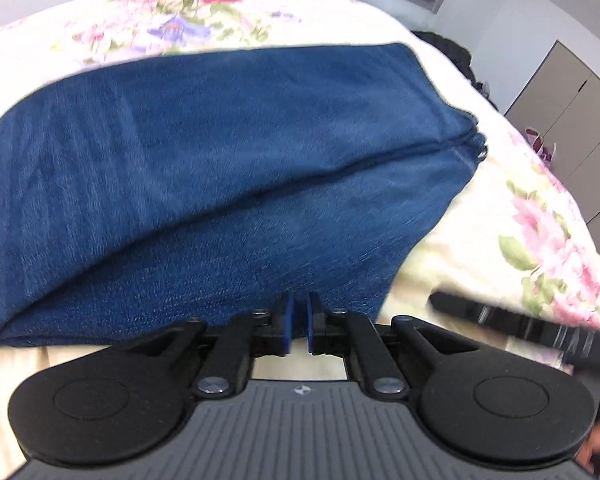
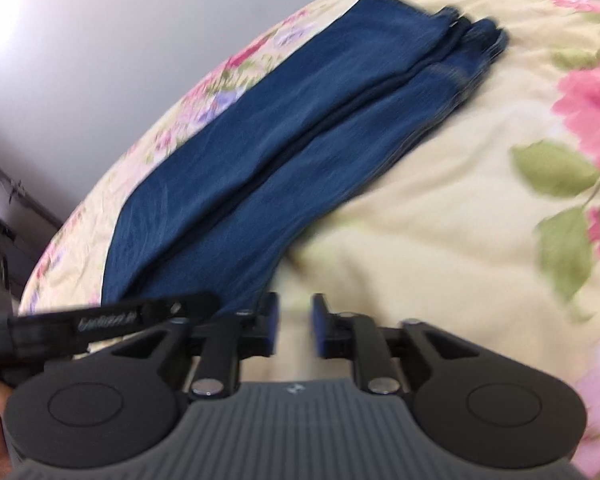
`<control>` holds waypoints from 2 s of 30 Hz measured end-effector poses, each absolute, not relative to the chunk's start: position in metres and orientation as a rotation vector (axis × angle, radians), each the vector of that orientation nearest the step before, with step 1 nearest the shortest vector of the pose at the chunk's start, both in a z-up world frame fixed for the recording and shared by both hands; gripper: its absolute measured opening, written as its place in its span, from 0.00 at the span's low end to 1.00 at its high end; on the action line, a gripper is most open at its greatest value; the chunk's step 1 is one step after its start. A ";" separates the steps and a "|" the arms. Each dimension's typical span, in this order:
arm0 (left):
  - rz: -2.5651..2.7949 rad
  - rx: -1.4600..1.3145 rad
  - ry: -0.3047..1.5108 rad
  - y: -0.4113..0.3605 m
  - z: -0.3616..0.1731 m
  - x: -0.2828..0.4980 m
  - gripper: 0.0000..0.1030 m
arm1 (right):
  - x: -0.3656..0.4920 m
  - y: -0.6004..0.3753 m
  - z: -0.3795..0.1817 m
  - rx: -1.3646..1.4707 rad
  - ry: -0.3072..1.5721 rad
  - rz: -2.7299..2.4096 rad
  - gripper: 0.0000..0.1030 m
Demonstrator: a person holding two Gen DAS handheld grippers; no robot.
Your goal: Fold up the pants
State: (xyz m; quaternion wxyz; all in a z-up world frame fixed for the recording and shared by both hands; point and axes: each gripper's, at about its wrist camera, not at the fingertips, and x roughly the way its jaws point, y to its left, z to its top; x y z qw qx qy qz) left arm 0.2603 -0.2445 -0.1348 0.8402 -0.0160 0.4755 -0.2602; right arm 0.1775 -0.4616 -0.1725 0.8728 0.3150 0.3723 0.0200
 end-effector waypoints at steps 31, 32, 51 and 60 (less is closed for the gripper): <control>-0.489 -0.050 0.815 -0.285 -0.152 0.470 0.08 | 0.310 -0.647 -0.201 0.940 0.506 -0.098 0.26; -0.483 -0.045 0.835 -0.287 -0.157 0.473 0.08 | 0.311 -0.644 -0.195 0.904 0.502 -0.095 0.23; -0.561 0.065 0.806 -0.298 -0.142 0.304 0.09 | 0.307 -0.604 -0.112 0.690 0.492 -0.102 0.20; -0.557 -0.016 0.850 -0.299 -0.152 0.272 0.11 | 0.310 -0.592 -0.096 0.646 0.506 -0.104 0.20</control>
